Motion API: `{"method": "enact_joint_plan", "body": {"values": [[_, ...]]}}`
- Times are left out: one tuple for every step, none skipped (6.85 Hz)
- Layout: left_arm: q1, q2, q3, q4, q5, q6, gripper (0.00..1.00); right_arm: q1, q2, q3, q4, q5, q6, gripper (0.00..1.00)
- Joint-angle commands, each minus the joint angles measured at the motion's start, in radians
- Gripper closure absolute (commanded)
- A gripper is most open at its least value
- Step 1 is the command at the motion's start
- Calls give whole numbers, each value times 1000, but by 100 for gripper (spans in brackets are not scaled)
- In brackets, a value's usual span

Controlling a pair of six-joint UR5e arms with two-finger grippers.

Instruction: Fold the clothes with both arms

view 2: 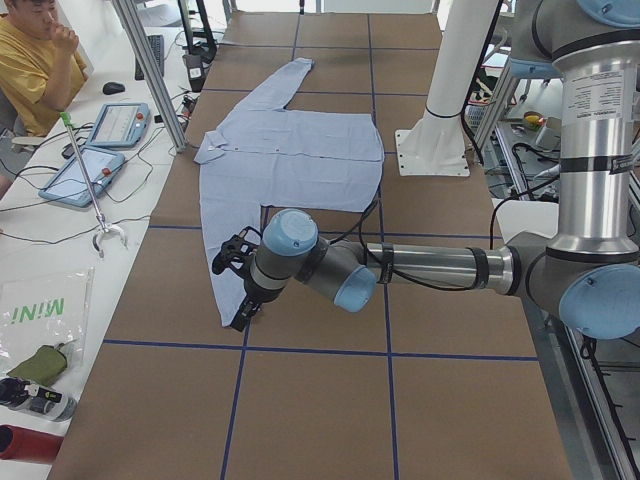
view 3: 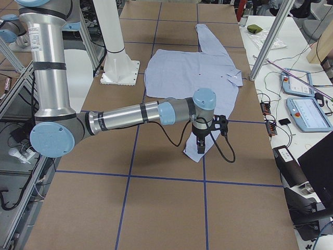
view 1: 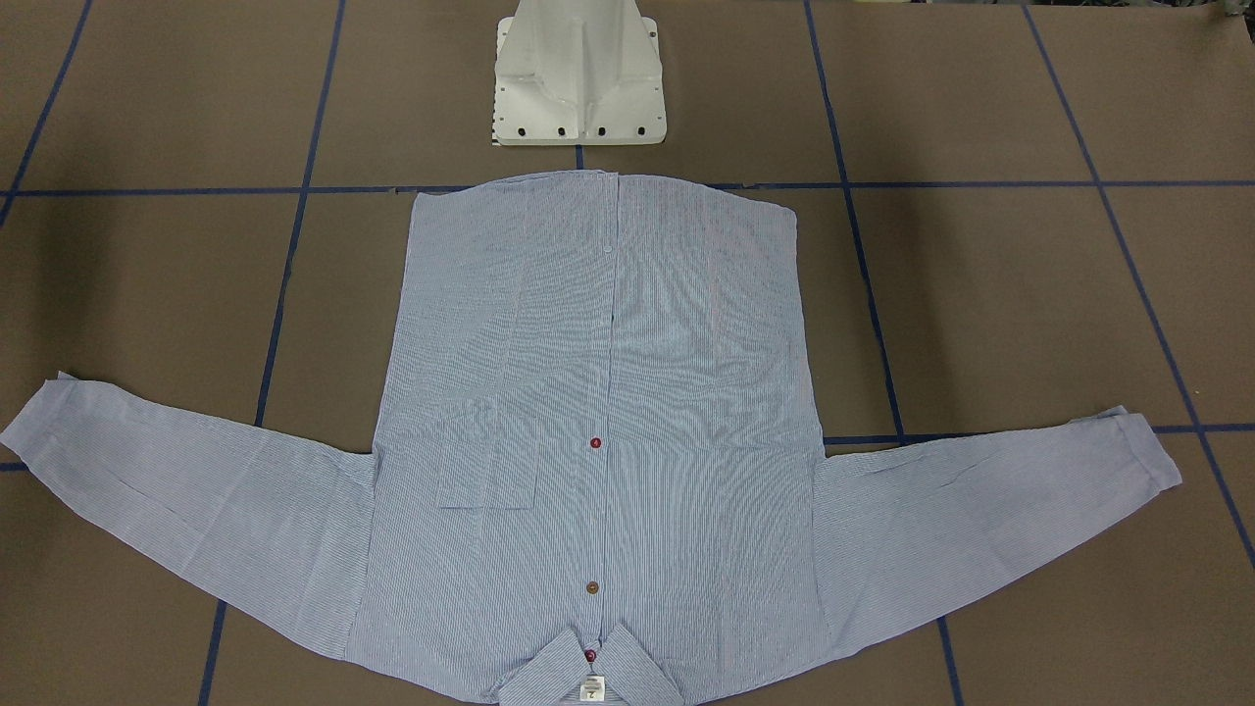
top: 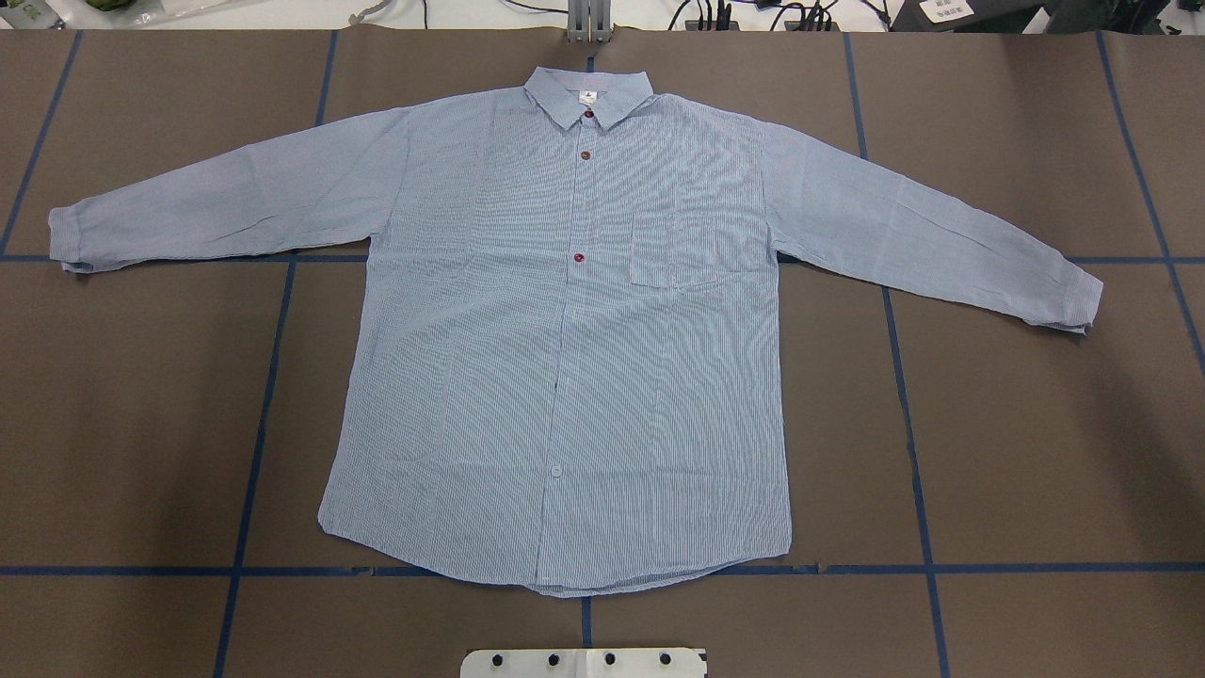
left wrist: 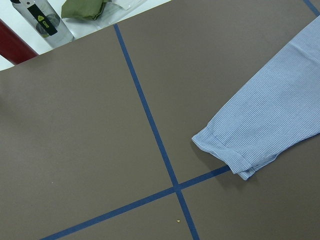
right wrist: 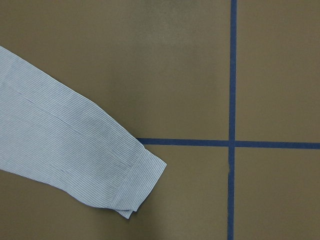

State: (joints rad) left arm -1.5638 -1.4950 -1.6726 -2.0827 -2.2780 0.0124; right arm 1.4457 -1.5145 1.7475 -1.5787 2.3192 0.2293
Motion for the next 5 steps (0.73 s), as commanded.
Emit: {"method": "enact_joint_plan", "body": {"values": [[1, 13, 1, -11, -3, 8, 0, -4, -4, -5, 5, 8, 4, 0], [1, 15, 1, -13, -3, 8, 0, -11, -4, -3, 5, 20, 4, 0], [1, 24, -5, -16, -3, 9, 0, -31, -6, -6, 6, 20, 4, 0], [1, 24, 1, -16, -3, 8, 0, -75, -6, 0, 8, 20, 4, 0], [1, 24, -4, -16, -1, 11, 0, -137, -6, 1, 8, 11, 5, 0]]}}
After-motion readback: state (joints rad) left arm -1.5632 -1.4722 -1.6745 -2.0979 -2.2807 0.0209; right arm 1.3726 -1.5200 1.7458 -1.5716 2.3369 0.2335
